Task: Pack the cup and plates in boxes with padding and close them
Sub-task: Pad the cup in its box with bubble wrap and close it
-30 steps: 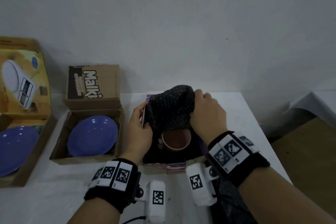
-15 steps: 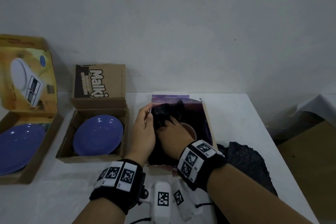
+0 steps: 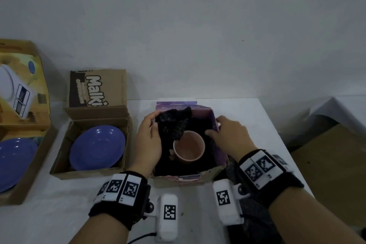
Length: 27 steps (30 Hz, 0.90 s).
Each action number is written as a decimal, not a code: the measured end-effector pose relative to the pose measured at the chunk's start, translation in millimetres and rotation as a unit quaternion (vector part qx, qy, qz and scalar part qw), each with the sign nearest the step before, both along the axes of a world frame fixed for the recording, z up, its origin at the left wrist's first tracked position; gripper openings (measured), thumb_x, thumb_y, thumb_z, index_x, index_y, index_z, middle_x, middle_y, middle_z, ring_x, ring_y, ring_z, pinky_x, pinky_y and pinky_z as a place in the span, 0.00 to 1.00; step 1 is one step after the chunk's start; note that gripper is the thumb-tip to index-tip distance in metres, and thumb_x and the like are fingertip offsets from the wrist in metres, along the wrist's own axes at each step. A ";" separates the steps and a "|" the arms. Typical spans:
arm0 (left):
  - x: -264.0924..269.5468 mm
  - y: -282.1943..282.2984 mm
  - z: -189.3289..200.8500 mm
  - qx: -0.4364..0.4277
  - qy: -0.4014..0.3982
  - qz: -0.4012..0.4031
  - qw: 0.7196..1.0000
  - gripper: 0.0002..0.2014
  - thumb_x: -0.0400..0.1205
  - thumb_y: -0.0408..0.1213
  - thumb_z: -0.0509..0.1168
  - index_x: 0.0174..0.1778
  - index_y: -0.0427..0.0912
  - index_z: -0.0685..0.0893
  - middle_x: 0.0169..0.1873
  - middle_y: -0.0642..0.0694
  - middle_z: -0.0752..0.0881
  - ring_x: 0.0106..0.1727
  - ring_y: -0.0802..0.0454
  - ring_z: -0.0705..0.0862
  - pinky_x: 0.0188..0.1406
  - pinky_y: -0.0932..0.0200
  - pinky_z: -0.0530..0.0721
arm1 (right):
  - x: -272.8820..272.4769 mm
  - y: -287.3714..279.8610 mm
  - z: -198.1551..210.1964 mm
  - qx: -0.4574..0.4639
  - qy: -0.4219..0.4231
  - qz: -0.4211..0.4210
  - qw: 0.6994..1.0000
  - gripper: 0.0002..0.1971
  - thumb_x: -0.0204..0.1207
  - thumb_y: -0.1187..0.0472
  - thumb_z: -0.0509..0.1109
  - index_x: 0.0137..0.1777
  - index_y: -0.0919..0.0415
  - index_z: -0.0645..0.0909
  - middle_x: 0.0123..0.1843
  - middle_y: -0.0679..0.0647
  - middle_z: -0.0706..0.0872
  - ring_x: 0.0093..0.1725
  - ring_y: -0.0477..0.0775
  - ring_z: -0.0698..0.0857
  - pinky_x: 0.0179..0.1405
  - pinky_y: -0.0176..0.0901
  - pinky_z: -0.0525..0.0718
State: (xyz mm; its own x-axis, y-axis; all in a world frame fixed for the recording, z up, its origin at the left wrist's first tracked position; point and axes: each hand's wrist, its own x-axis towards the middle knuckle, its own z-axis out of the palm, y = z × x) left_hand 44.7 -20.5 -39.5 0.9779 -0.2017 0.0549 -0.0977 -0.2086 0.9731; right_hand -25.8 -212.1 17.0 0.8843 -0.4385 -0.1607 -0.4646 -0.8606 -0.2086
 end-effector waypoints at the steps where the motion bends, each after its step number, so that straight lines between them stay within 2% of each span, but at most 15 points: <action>1: 0.8 0.2 -0.5 0.002 -0.002 0.000 1.000 0.16 0.88 0.35 0.51 0.68 0.54 0.76 0.67 0.56 0.78 0.66 0.60 0.75 0.61 0.68 0.70 | -1.7 -2.5 -7.6 0.067 0.010 -0.005 0.998 0.16 0.79 0.51 0.66 0.58 0.62 0.75 0.54 0.60 0.85 0.57 0.63 0.83 0.49 0.48 0.76; 3: 2.5 1.6 -2.9 0.003 0.001 -0.002 1.000 0.16 0.88 0.35 0.51 0.66 0.56 0.77 0.67 0.53 0.79 0.66 0.58 0.77 0.64 0.63 0.73 | -5.1 -2.4 -13.8 0.102 0.014 -0.024 0.994 0.12 0.79 0.55 0.66 0.54 0.63 0.76 0.54 0.62 0.85 0.56 0.64 0.83 0.44 0.46 0.75; 5: 4.8 3.8 -6.7 0.009 0.006 -0.001 1.000 0.15 0.87 0.36 0.53 0.63 0.58 0.77 0.64 0.52 0.80 0.64 0.55 0.79 0.66 0.51 0.78 | -6.4 5.1 -8.1 -0.023 -0.004 -0.003 1.000 0.13 0.78 0.58 0.65 0.60 0.63 0.75 0.59 0.61 0.82 0.58 0.64 0.80 0.49 0.49 0.76; 7: 5.5 4.3 -7.5 0.014 0.002 0.000 1.000 0.14 0.87 0.37 0.53 0.61 0.59 0.77 0.62 0.51 0.81 0.63 0.54 0.80 0.65 0.44 0.80 | 0.6 20.4 -2.0 -0.157 -0.057 0.078 0.983 0.18 0.77 0.60 0.65 0.66 0.64 0.72 0.62 0.61 0.76 0.60 0.63 0.76 0.54 0.51 0.76; 8: 5.4 4.0 -6.7 0.013 -0.001 0.002 1.000 0.14 0.87 0.37 0.54 0.60 0.59 0.77 0.61 0.50 0.81 0.63 0.53 0.80 0.64 0.43 0.80 | 5.5 31.9 -0.1 -0.142 -0.066 0.121 0.980 0.20 0.77 0.59 0.65 0.68 0.64 0.70 0.64 0.61 0.74 0.62 0.63 0.75 0.57 0.52 0.76; 10: 4.6 3.4 -5.9 0.011 -0.005 0.006 1.000 0.14 0.86 0.36 0.53 0.59 0.59 0.77 0.60 0.50 0.81 0.62 0.53 0.80 0.64 0.43 0.81 | 15.2 53.1 -0.6 -0.036 -0.026 0.164 0.985 0.25 0.77 0.56 0.65 0.72 0.64 0.67 0.68 0.61 0.73 0.67 0.62 0.74 0.65 0.52 0.74; 12: 3.5 4.3 -5.5 0.008 -0.005 0.008 1.000 0.14 0.86 0.37 0.54 0.59 0.60 0.78 0.60 0.52 0.81 0.62 0.55 0.80 0.63 0.43 0.81 | 27.4 64.7 -7.5 -0.019 0.040 0.213 0.976 0.30 0.76 0.54 0.65 0.75 0.64 0.62 0.73 0.61 0.72 0.72 0.60 0.71 0.76 0.56 0.64; 14: 2.6 5.6 -5.1 0.001 -0.001 0.007 1.000 0.14 0.86 0.38 0.54 0.59 0.62 0.78 0.60 0.54 0.82 0.61 0.56 0.80 0.62 0.45 0.81 | 38.3 69.4 -13.9 -0.033 0.088 0.273 0.958 0.32 0.76 0.55 0.64 0.79 0.62 0.59 0.75 0.58 0.73 0.76 0.57 0.69 0.81 0.64 0.47; 16: 1.1 5.4 -4.2 -0.002 -0.003 0.010 1.000 0.14 0.87 0.36 0.54 0.59 0.59 0.78 0.60 0.55 0.82 0.61 0.61 0.80 0.63 0.51 0.80 | 47.1 73.7 -17.8 -0.038 0.123 0.308 0.942 0.31 0.74 0.55 0.62 0.78 0.58 0.62 0.72 0.55 0.76 0.76 0.56 0.69 0.77 0.72 0.37; 19: 1.0 3.2 -4.1 -0.010 -0.013 0.017 1.000 0.13 0.87 0.35 0.54 0.60 0.55 0.79 0.59 0.55 0.82 0.59 0.63 0.80 0.61 0.57 0.80 | 56.2 81.0 -20.3 -0.042 0.202 0.308 0.929 0.26 0.72 0.53 0.63 0.71 0.57 0.70 0.63 0.54 0.82 0.73 0.58 0.72 0.72 0.77 0.29; 21: 1.1 2.2 -5.4 -0.011 -0.007 0.018 1.000 0.13 0.87 0.35 0.54 0.61 0.55 0.79 0.59 0.54 0.83 0.59 0.62 0.81 0.60 0.57 0.80 | 57.9 84.4 -19.5 -0.047 0.229 0.300 0.925 0.23 0.73 0.52 0.63 0.68 0.56 0.73 0.62 0.54 0.82 0.73 0.59 0.72 0.72 0.78 0.29; 23: 0.9 2.2 -5.6 -0.004 -0.007 0.022 1.000 0.13 0.87 0.35 0.54 0.60 0.56 0.78 0.59 0.55 0.82 0.59 0.63 0.80 0.58 0.59 0.80 | 57.0 86.0 -15.0 -0.079 0.225 0.304 0.923 0.23 0.73 0.50 0.63 0.68 0.55 0.74 0.64 0.55 0.81 0.72 0.59 0.72 0.75 0.77 0.39; 25: -0.1 2.8 -3.9 0.008 -0.011 0.026 1.000 0.14 0.87 0.37 0.54 0.59 0.61 0.78 0.57 0.61 0.81 0.57 0.68 0.79 0.55 0.61 0.79 | 55.6 87.8 -14.3 -0.129 0.190 0.326 0.917 0.22 0.75 0.48 0.61 0.65 0.56 0.76 0.63 0.55 0.82 0.69 0.58 0.74 0.75 0.71 0.49; 27: -1.6 3.1 -2.6 0.017 -0.014 0.025 0.999 0.14 0.87 0.37 0.54 0.58 0.64 0.77 0.55 0.67 0.80 0.55 0.73 0.78 0.51 0.66 0.77 | 53.5 89.0 -19.2 -0.117 0.169 0.339 0.918 0.23 0.79 0.48 0.54 0.69 0.57 0.74 0.66 0.54 0.82 0.71 0.57 0.73 0.75 0.71 0.46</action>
